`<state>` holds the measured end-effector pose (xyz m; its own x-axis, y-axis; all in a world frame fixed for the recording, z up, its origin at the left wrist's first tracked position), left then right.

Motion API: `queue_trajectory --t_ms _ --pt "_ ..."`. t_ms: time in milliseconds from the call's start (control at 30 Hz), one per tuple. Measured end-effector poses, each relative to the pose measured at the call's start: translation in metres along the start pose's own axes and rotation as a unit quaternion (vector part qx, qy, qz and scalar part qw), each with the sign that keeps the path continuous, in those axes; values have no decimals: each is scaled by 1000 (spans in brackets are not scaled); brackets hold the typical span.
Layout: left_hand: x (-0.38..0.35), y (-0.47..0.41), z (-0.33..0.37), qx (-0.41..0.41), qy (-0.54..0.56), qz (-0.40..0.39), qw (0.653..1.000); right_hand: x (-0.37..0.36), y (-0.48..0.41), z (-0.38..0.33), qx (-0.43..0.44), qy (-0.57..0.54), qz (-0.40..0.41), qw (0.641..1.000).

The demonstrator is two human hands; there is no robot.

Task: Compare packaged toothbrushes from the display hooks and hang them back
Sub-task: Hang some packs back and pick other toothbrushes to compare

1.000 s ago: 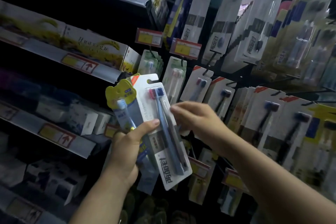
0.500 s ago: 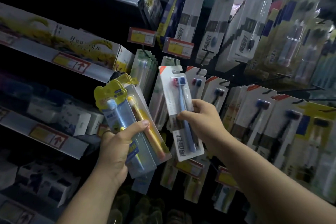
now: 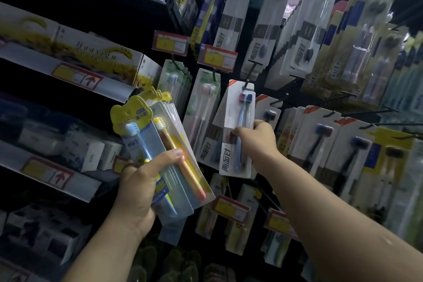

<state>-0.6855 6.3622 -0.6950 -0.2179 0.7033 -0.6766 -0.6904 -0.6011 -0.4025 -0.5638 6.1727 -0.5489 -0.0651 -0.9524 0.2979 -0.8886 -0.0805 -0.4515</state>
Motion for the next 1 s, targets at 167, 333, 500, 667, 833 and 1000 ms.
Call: queue_trajectory --t_ms 167,333,500,667,833,1000 --pt "-2 2 -5 -5 -22 -18 1000 -9 -8 17 8 134 1 991" --pt "-2 4 -11 8 -39 -23 999 -11 20 15 61 219 3 974" --pt "-5 7 -15 4 -48 -32 998 -27 96 7 160 93 -139 973" --pt "-10 23 -30 26 -100 -34 994 -32 136 51 142 72 -179 971" --pt "-17 58 -41 64 -144 -28 987 -18 159 87 91 -10 -173 981" --pt "-2 103 -53 100 -176 -14 979 -12 187 123 46 -75 -187 978"
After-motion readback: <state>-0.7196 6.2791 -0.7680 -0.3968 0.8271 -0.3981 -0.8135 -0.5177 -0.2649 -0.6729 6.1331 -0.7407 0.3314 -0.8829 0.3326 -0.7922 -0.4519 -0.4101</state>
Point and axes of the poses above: each hand's wrist, its own y-axis away from the middle knuckle, its own x-axis out of the back of the hand, z = x × y, the point moved 8 cm from there along -y, towards the middle knuckle, and after that the axes turned 5 degrees about -x, right-handed, at the moved point
